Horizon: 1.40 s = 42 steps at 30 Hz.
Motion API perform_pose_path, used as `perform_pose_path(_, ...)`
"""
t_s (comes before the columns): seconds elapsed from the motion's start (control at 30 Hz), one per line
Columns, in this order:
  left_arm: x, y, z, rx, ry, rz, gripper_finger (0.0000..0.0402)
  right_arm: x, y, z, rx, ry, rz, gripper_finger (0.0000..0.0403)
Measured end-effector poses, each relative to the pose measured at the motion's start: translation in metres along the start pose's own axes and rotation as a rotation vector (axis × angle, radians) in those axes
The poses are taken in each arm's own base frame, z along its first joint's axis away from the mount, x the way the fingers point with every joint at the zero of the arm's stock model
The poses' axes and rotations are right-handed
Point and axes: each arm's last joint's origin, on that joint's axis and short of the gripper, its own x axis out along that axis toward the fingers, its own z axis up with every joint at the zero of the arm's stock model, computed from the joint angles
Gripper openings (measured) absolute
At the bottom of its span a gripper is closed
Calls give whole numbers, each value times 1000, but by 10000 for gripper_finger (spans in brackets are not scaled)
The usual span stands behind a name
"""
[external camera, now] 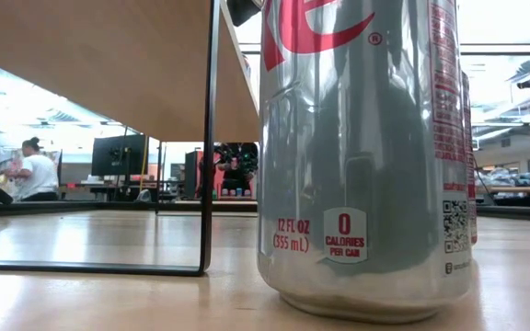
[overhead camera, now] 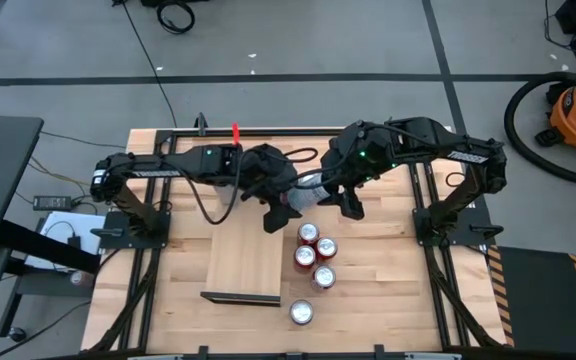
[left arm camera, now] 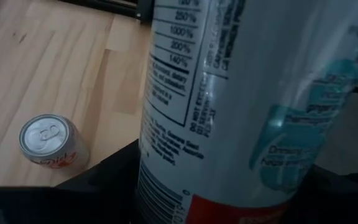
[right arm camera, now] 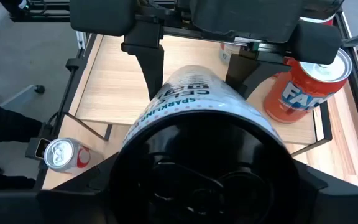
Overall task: Place canned beverage on shelf
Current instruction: Put the white and orange soda can aligned with the other white and orange soda can on the shelf
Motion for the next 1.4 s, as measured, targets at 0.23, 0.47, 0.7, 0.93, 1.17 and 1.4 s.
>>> perform_pose_path(0.23, -2, -2, -1, -8, 4, -4, 272, -1, -4, 2, 31, -21, -6, 295)
perform_pose_path(0.47, -10, -1, -6, -17, 50, 19, 272, -40, -10, -8, 125, -78, -33, 351)
perform_pose_path(0.7, -14, -3, -5, 22, 25, 60, 271, -60, 0, -31, 185, -32, -55, 361)
perform_pose_path(0.93, -14, -3, -3, 40, -4, 76, 270, -48, 7, -53, 248, -223, -43, 361)
perform_pose_path(1.17, -25, -3, 0, 15, -152, 81, 270, -19, 12, -89, 289, -533, -60, 361)
perform_pose_path(1.4, -23, -2, 8, -19, -298, 58, 270, 13, 7, -96, 254, -889, -154, 362)
